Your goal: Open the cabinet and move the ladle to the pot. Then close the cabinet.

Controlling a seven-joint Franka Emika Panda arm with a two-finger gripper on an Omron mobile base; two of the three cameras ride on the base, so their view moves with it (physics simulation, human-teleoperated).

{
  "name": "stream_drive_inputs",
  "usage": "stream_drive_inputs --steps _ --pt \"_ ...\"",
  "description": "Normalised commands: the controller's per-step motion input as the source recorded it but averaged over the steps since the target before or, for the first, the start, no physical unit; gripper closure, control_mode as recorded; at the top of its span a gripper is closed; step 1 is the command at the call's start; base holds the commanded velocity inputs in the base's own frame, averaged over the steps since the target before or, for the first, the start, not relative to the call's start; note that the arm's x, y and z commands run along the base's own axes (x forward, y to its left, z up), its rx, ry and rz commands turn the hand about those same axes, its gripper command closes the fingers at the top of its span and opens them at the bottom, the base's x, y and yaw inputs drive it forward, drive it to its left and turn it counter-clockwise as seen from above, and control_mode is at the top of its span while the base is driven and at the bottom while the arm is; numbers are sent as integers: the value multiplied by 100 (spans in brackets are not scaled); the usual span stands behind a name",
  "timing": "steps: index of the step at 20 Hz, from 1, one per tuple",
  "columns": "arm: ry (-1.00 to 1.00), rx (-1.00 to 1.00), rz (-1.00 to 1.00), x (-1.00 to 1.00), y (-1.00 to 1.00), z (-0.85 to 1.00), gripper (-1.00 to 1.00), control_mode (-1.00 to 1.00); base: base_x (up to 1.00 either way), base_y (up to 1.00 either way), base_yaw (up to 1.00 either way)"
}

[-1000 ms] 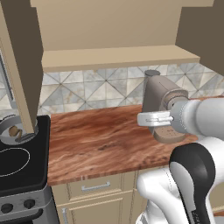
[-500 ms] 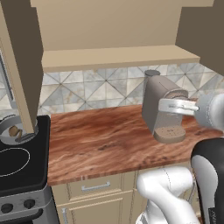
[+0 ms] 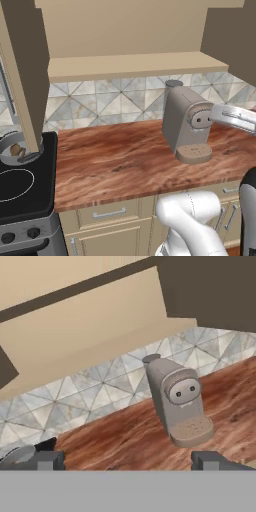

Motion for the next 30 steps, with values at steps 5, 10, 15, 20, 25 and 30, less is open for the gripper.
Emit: stream_drive_inputs --steps 5,10,15,20,25,30 --pt "-7 7 -11 -31 -49 38 -100 -100 0 0 0" --pt "-10 10 -6 -24 -63 42 -100 -100 0 0 0" --pt "-9 10 -9 -23 -65 22 -100 -100 0 0 0" --pt "-9 7 -12 -30 -60 6 -100 -100 0 0 0" --pt "-8 21 -5 -5 -57 0 -100 -100 0 0 0" --pt "-8 17 0 14 -49 0 -100 -100 0 0 0"
